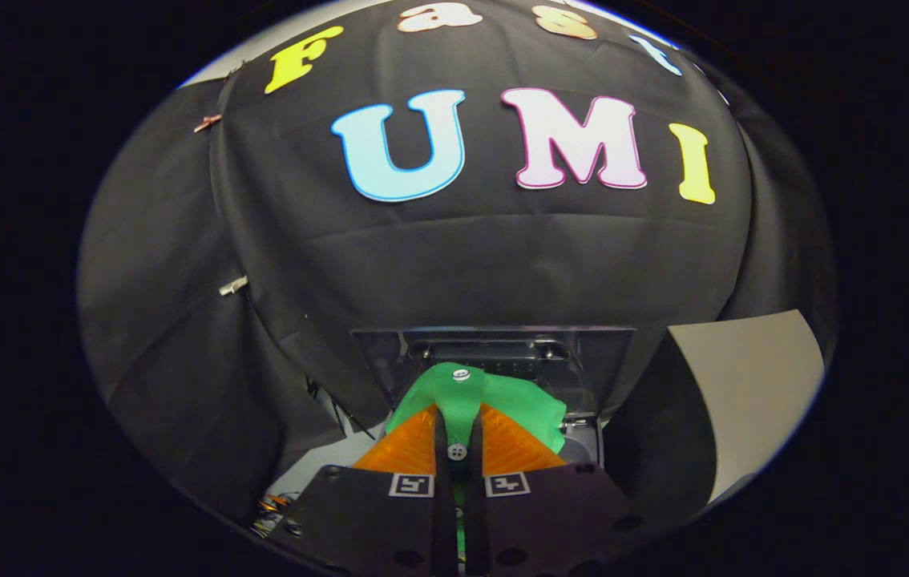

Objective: Put the clothes into the washing machine and then close the washing machine lid.

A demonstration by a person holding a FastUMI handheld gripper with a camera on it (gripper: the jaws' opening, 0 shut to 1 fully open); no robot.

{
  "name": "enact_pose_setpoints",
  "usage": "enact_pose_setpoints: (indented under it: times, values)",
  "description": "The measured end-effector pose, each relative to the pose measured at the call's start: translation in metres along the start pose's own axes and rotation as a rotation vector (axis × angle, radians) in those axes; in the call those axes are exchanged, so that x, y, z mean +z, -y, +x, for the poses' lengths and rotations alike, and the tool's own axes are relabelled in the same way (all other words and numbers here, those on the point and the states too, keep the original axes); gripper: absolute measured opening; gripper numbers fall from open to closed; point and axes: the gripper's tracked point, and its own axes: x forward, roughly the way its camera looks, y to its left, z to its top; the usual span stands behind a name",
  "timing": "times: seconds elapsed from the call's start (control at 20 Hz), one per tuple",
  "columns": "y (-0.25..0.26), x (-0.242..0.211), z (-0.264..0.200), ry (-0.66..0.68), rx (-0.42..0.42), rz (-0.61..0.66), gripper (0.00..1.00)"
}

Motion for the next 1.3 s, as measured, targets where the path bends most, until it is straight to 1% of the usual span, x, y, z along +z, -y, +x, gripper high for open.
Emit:
enact_pose_setpoints:
  times: [0.15, 0.3, 0.4, 0.65, 0.95, 1.2, 1.3]
  values:
    - [-0.001, -0.021, 0.028, 0.018, -0.009, -0.029, 0.08]
    - [0.004, -0.038, 0.054, 0.020, -0.014, -0.025, 0.08]
    - [0.010, -0.045, 0.068, 0.021, -0.017, -0.018, 0.08]
    - [0.029, -0.075, 0.099, 0.024, -0.031, -0.050, 0.09]
    - [0.030, -0.115, 0.123, -0.001, -0.023, -0.065, 0.09]
    - [0.032, -0.135, 0.133, -0.018, -0.035, -0.149, 0.08]
    - [0.035, -0.144, 0.135, -0.034, -0.043, -0.162, 0.09]
